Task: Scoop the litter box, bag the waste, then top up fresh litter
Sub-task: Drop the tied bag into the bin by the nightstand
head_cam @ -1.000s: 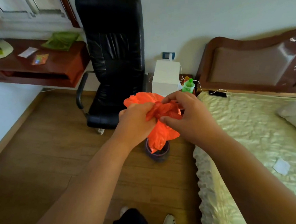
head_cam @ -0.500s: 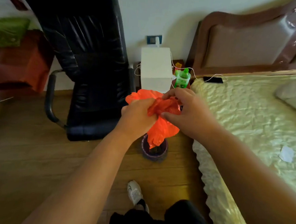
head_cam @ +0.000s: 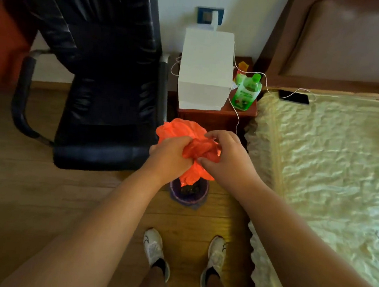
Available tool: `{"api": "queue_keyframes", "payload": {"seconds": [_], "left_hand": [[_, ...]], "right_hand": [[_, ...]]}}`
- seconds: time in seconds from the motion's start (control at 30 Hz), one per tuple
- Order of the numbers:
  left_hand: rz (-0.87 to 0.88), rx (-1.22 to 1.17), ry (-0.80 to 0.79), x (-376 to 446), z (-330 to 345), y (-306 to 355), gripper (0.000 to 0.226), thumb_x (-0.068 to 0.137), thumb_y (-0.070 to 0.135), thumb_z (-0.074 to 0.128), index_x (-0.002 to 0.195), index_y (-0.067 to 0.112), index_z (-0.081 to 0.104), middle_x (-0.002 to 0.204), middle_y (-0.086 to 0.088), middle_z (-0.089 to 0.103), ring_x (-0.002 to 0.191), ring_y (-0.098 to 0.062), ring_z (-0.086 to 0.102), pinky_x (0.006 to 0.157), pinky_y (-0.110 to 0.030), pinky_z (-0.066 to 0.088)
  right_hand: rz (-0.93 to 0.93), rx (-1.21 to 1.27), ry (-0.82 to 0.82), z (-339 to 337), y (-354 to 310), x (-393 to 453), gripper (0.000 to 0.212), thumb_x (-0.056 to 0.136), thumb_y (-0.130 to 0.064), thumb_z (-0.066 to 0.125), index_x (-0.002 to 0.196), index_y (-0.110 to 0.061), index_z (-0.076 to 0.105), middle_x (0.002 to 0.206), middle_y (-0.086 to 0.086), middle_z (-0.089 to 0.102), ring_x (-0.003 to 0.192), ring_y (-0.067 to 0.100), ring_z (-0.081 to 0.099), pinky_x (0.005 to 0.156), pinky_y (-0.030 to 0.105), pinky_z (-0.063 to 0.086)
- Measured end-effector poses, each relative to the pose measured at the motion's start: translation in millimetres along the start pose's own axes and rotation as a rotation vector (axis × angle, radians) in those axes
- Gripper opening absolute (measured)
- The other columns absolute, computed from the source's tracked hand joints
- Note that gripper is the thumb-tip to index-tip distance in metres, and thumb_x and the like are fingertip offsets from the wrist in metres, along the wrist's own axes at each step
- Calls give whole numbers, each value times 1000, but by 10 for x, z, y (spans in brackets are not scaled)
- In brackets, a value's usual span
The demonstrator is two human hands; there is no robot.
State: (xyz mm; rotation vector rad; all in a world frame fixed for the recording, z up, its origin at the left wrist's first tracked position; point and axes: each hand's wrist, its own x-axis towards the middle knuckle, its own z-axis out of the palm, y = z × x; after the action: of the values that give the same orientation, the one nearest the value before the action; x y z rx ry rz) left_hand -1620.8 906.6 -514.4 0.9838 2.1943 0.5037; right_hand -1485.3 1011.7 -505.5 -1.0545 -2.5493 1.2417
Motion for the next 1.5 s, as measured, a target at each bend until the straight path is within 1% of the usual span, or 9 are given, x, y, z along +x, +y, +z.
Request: {"api": "queue_keyframes", "payload": {"seconds": [0.07, 0.17, 0.23, 0.5, 0.8, 0.97, 1.1, 1.3, 1.5], "left_hand": [[-33, -53, -24, 201, 226, -157, 4, 81, 43, 59, 85, 43, 59, 91, 15, 68, 103, -24, 67, 98, -55, 50], [-87, -101, -46, 521, 588, -467, 46, 71, 52, 56, 115, 43, 67, 113, 10, 73, 114, -24, 67, 102, -53, 50], [-109, -80, -78, 703, 789, -626, 48, 76, 49, 62, 123, 42, 66, 118, 9, 73, 117, -25, 66, 103, -52, 49], [-163, -56, -86, 1271, 1756, -1319, 27, 85, 35, 70, 111, 44, 69, 81, 21, 59, 107, -25, 68, 97, -50, 52], [-145, 46, -65, 1679, 2830, -2089, 31, 79, 42, 61, 109, 44, 68, 107, 15, 72, 108, -22, 67, 88, -50, 57], [-140, 80, -50, 1786, 3167, -2344, 33, 81, 52, 65, 109, 39, 76, 116, 7, 67, 116, -22, 60, 98, -38, 53], [-199, 9, -99, 1904, 3250, -2415, 21, 90, 27, 65, 107, 28, 77, 115, 1, 74, 109, -24, 69, 87, -31, 53], [-187, -43, -190, 2059, 3304, -2455, 31, 98, 32, 61, 126, 23, 69, 123, -7, 73, 113, -31, 66, 88, -34, 50], [-245, -103, -178, 2144, 3586, -2645, 58, 83, 27, 71, 139, 26, 54, 131, -6, 67, 121, -28, 64, 99, -42, 53]], "right_hand": [[27, -5, -28, 178, 278, 151, 68, 79, -26, 83, 140, -22, 53, 136, -7, 44, 113, 8, 53, 93, 14, 41], [64, -29, -74, 473, 693, 348, 64, 78, -28, 85, 136, -19, 60, 133, -6, 46, 112, 8, 53, 97, 19, 44], [87, -38, -93, 677, 961, 462, 60, 77, -27, 85, 132, -18, 64, 130, -5, 51, 114, 12, 56, 96, 21, 44], [203, -24, -157, 1457, 1842, 683, 48, 80, -23, 81, 124, -26, 63, 113, -8, 57, 96, 10, 52, 68, 9, 34], [333, -142, -220, 2225, 2592, 790, 37, 84, -27, 65, 120, -34, 60, 104, -6, 64, 108, 21, 55, 81, 37, 55], [350, -208, -295, 2490, 2900, 832, 31, 87, -27, 63, 117, -31, 62, 97, -6, 64, 102, 21, 56, 72, 33, 53], [395, -236, -333, 2674, 3088, 929, 45, 86, -16, 62, 130, -24, 58, 127, 2, 49, 100, 26, 61, 68, 29, 47], [435, -212, -303, 2971, 3289, 1123, 46, 92, -13, 57, 137, -25, 55, 136, 5, 42, 82, 24, 52, 69, 31, 48], [414, -189, -354, 3177, 3483, 1229, 48, 95, -12, 55, 142, -24, 53, 140, 11, 47, 113, 31, 59, 86, 34, 50]]}}
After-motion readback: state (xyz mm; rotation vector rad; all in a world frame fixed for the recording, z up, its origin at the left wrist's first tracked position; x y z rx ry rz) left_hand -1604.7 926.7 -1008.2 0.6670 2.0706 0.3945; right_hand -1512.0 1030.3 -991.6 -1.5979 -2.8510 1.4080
